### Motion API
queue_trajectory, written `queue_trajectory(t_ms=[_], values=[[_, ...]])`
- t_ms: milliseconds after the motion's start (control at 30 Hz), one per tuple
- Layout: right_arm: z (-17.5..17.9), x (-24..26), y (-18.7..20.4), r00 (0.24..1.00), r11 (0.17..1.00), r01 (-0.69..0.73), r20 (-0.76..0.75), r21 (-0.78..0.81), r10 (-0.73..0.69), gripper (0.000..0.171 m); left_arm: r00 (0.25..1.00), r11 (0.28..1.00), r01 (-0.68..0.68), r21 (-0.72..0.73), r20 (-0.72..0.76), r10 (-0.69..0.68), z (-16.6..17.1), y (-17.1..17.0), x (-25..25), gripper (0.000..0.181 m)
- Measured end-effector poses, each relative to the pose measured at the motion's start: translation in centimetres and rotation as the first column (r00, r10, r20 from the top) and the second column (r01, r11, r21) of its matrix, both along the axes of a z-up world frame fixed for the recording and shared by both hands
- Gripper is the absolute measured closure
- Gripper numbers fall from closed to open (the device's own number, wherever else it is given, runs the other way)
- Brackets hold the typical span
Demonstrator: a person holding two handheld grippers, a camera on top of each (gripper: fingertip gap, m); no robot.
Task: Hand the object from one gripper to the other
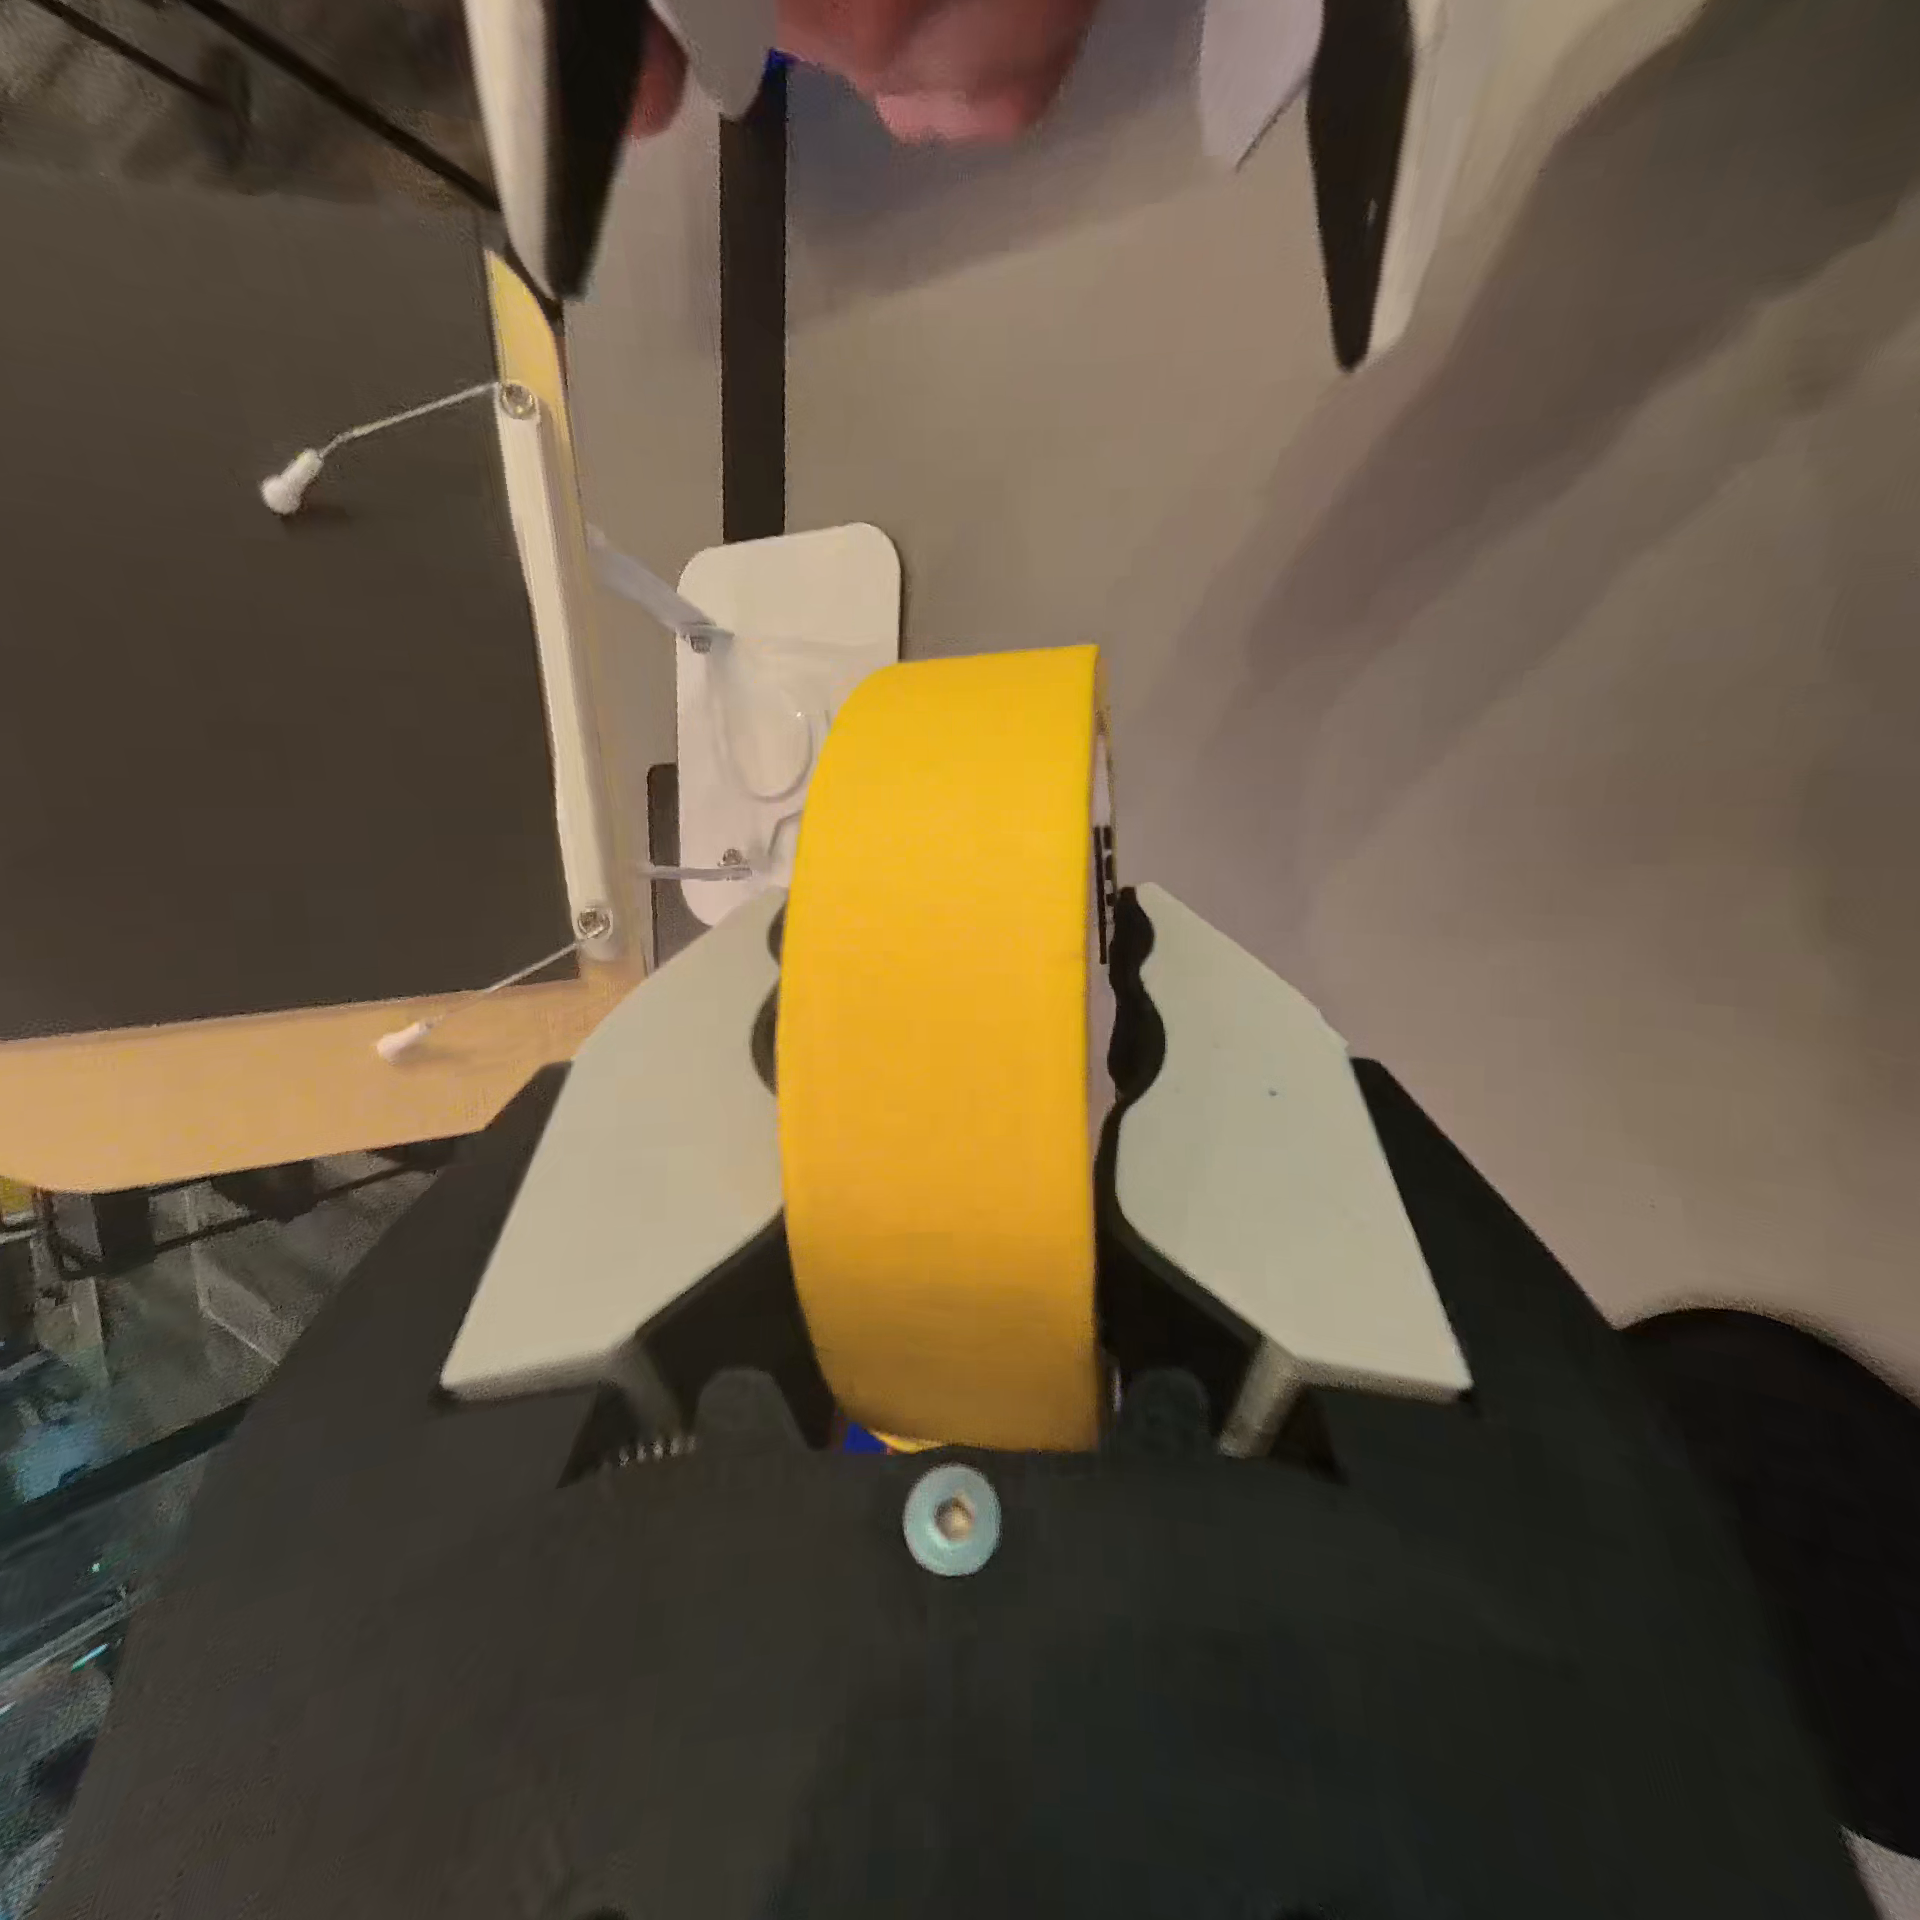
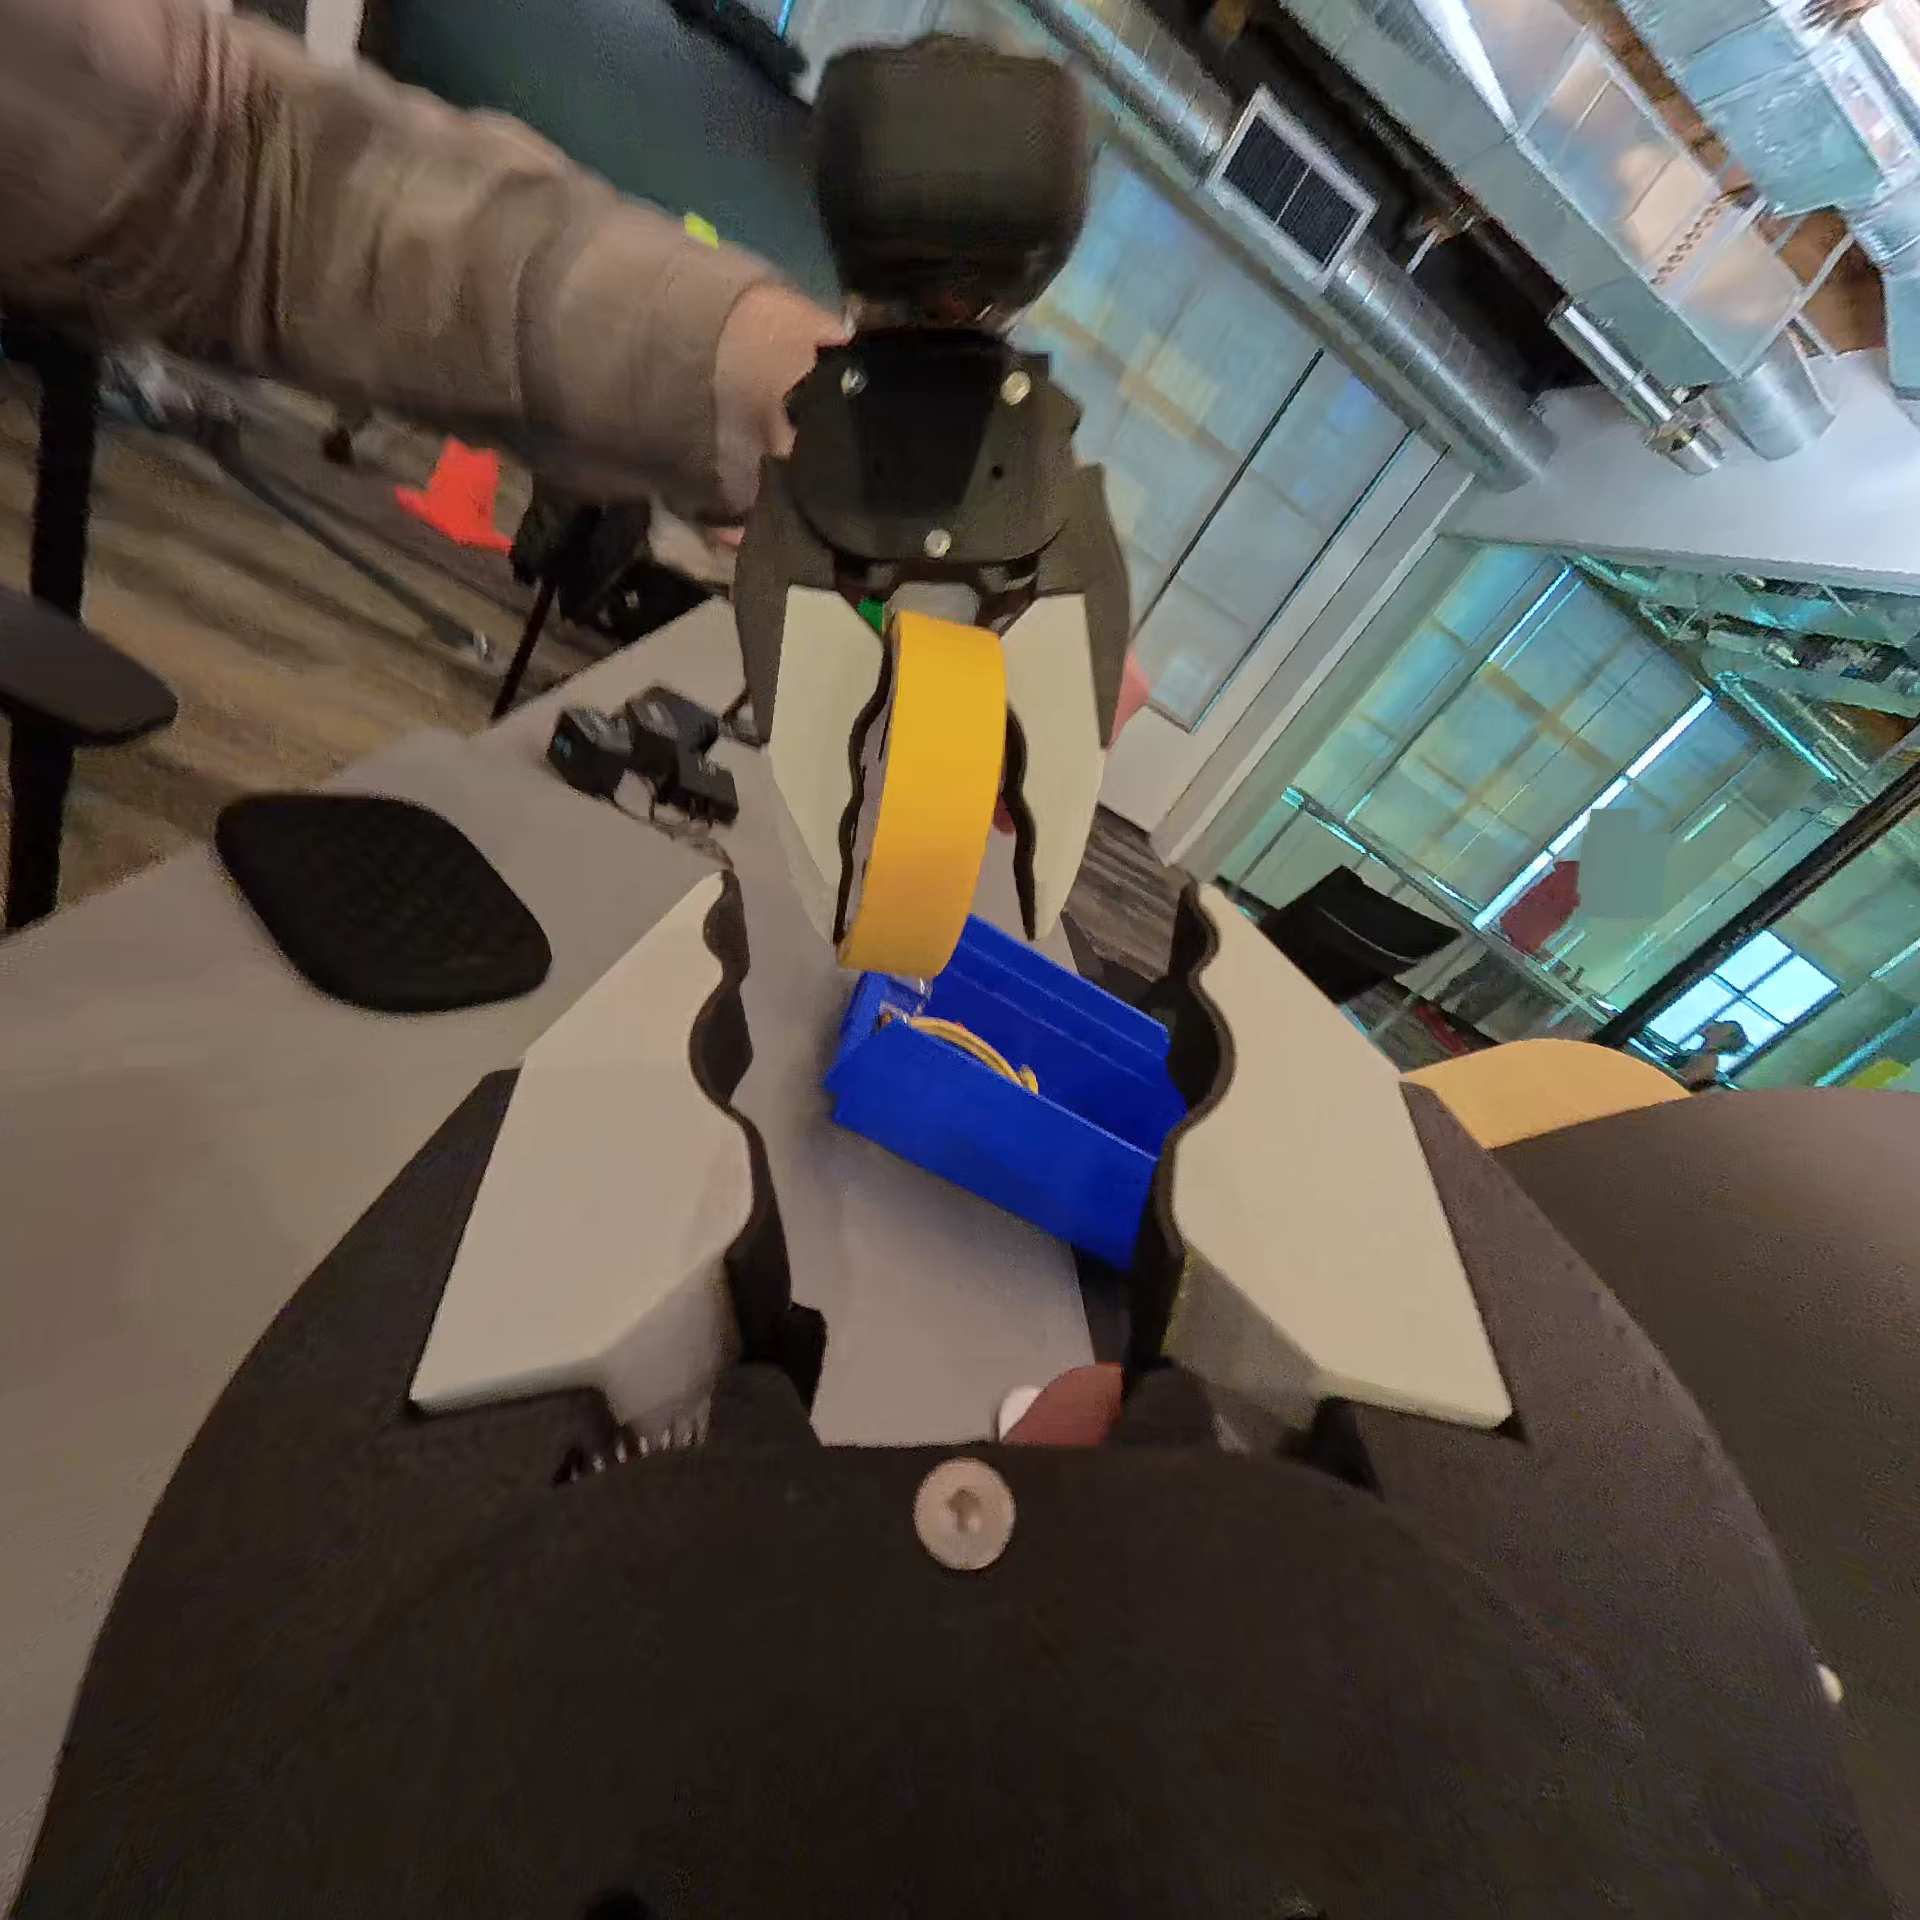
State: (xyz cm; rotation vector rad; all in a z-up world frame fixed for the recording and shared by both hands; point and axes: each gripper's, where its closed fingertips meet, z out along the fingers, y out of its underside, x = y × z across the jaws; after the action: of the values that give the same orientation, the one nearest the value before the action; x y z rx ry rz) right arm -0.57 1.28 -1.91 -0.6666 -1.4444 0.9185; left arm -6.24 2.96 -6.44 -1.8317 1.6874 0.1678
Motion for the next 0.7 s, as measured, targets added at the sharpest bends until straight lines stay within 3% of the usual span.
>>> queue_trajectory(t_ms=[133,200,300,367,467,700], values=[[-1.5,-0.7,-0.1,0.995,0.991,0.054,0.078,0.124,-0.064,0.098,0.999,0.985,0.035,-0.169,-0.002,-0.036,-0.5,-0.8,0.6,0.125],[-2.0,-1.3,0.0,0.987,0.96,0.119,0.076,0.253,-0.142,0.093,0.997,0.955,0.082,-0.286,0.024,-0.078,-0.8,-1.7,1.1,0.124],[-2.1,-2.3,0.1,0.96,0.819,0.246,-0.015,0.518,-0.278,0.082,0.991,0.882,0.135,-0.452,0.043,-0.13,-1.0,-3.3,1.2,0.124],[-2.3,-3.3,-0.6,0.944,0.719,0.29,-0.062,0.632,-0.325,0.065,0.988,0.841,0.149,-0.519,0.049,-0.145,-1.2,-3.8,1.0,0.124],[-2.8,-4.9,-2.2,0.949,0.722,0.275,-0.061,0.635,-0.309,0.044,0.986,0.77,0.164,-0.617,0.078,-0.147,-1.2,-4.5,1.0,0.124],[-3.4,-6.8,-2.3,0.936,0.746,0.322,-0.079,0.583,-0.342,0.05,0.971,0.727,0.219,-0.651,0.076,-0.225,-2.3,-5.7,2.7,0.125]])
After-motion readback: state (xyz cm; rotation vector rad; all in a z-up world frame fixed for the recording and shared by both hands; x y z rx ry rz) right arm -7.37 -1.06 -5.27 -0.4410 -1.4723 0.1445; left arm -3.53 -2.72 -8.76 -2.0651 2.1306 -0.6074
